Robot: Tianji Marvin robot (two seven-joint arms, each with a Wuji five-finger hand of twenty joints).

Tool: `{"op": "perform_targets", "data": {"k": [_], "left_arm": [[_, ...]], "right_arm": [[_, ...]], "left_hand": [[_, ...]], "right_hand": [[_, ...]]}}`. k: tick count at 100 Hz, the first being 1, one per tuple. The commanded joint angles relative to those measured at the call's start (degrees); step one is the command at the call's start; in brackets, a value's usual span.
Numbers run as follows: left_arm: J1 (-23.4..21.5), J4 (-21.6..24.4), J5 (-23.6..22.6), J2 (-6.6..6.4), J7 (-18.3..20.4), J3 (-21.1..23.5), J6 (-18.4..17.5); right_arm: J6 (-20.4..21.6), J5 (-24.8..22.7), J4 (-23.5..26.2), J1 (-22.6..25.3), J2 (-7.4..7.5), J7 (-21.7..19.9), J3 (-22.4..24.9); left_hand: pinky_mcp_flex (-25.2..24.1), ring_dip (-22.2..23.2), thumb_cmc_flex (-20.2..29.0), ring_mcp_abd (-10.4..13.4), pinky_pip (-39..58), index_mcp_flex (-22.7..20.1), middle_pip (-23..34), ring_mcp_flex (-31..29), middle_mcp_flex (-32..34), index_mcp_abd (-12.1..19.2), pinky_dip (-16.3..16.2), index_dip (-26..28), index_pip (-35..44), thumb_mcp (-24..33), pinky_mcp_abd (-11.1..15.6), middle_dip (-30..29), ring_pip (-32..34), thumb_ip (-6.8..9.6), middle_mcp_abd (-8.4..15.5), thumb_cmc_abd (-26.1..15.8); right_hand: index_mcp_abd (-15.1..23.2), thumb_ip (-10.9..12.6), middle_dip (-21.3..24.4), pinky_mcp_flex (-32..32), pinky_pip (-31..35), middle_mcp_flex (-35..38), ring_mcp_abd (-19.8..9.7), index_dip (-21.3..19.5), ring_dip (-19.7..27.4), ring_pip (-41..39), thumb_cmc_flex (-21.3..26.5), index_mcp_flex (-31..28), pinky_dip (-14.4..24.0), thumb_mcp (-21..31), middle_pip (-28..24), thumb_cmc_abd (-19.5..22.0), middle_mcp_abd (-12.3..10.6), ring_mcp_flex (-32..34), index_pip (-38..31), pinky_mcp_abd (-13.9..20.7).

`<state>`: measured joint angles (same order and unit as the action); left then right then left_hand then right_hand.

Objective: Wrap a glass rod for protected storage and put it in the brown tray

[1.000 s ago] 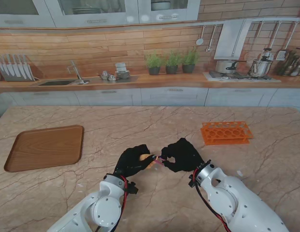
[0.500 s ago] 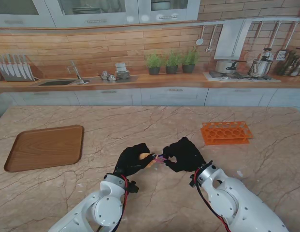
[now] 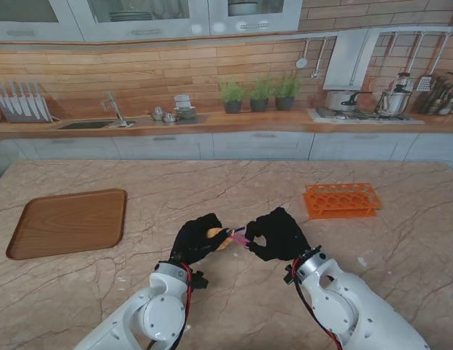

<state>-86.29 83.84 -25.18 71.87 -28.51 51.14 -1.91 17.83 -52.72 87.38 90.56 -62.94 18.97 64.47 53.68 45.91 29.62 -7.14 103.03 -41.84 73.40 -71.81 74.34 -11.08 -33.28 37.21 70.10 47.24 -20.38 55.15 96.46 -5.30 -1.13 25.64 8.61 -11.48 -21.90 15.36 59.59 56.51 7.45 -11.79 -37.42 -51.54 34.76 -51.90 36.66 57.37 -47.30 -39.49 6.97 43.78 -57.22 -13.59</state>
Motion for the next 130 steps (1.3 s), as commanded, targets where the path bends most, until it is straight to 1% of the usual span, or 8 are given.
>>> {"op": "perform_targets", "data": {"k": [1,29,71,101,130], "left_arm": [[-0.37,0.49,0.27,0.41,-0.25,0.2,0.35],[-0.47,0.65,0.4,0.43,-0.13,0.17,1.0],[-0.83,1.45,0.5,-0.24,2.48,0.21,1.74],[-1.07,1.99,0.72,-0.74,4.4,0.32,1.73],[-1.23,2.39,0.94,-1.1,5.87,0.35,1.78]], "right_arm": [[0.94,-0.74,-0.22,0.38,0.06,0.78,-0.2],[3.64,-6.0,-0.85,-0.4,0.74,4.97,-0.09],[6.21,-11.17,-2.15,-1.74,1.63,9.57,0.53],[7.35,-13.38,-3.32,-2.5,2.15,11.66,0.6],[7.91,-14.79,-3.74,-2.9,2.5,12.81,0.62]], "left_hand": [[0.42,0.54,10.88,7.51,7.71,1.87,10.08,-1.1,1.27,1.26,0.27,-0.61,1.92,4.23,1.84,1.63,4.76,4.94,9.41,1.88],[0.29,0.55,11.43,7.51,7.63,2.14,10.15,-1.1,1.13,0.97,0.28,-0.73,1.78,3.38,1.86,1.5,4.75,4.82,9.38,1.45],[0.79,0.58,11.7,7.25,7.97,1.62,10.39,-1.11,1.43,0.45,0.11,-0.96,1.57,3.69,1.0,1.4,4.82,5.26,8.89,1.87],[1.31,0.61,11.5,7.02,8.24,1.06,10.42,-1.1,1.78,0.06,0.11,-0.78,1.3,4.36,0.56,1.34,5.22,5.39,8.83,2.3],[1.62,0.6,11.3,6.81,8.4,0.81,10.42,-1.1,1.98,0.08,0.13,-0.63,1.18,4.75,0.11,1.34,5.43,5.4,8.62,2.45]], "right_hand": [[3.54,1.07,0.71,0.06,1.02,1.58,-1.74,-0.23,-0.95,-1.25,-0.72,-2.94,0.76,3.29,-0.05,-2.1,-0.72,0.23,-2.6,-0.47],[4.69,1.58,1.17,0.02,1.56,1.55,-2.35,-0.44,-0.96,-1.84,-1.04,-2.72,0.46,3.94,-0.11,-2.6,-1.57,0.21,-2.97,-0.42],[4.41,1.78,1.26,-0.04,2.2,1.02,-2.39,-0.56,-1.21,-3.17,-0.54,-2.45,-0.11,4.21,-0.51,-2.68,-1.5,0.0,-3.14,-0.42],[4.65,1.44,1.38,0.0,2.54,0.53,-2.58,-0.73,-1.15,-3.57,-0.1,-2.1,-0.56,3.87,-0.52,-2.56,-1.64,-0.11,-3.16,-0.45],[4.78,0.31,1.34,-0.01,2.74,-0.13,-2.69,-1.33,-1.05,-3.78,1.03,-1.5,-1.0,3.09,-0.54,-1.96,-1.58,-0.28,-3.3,-0.35]]}}
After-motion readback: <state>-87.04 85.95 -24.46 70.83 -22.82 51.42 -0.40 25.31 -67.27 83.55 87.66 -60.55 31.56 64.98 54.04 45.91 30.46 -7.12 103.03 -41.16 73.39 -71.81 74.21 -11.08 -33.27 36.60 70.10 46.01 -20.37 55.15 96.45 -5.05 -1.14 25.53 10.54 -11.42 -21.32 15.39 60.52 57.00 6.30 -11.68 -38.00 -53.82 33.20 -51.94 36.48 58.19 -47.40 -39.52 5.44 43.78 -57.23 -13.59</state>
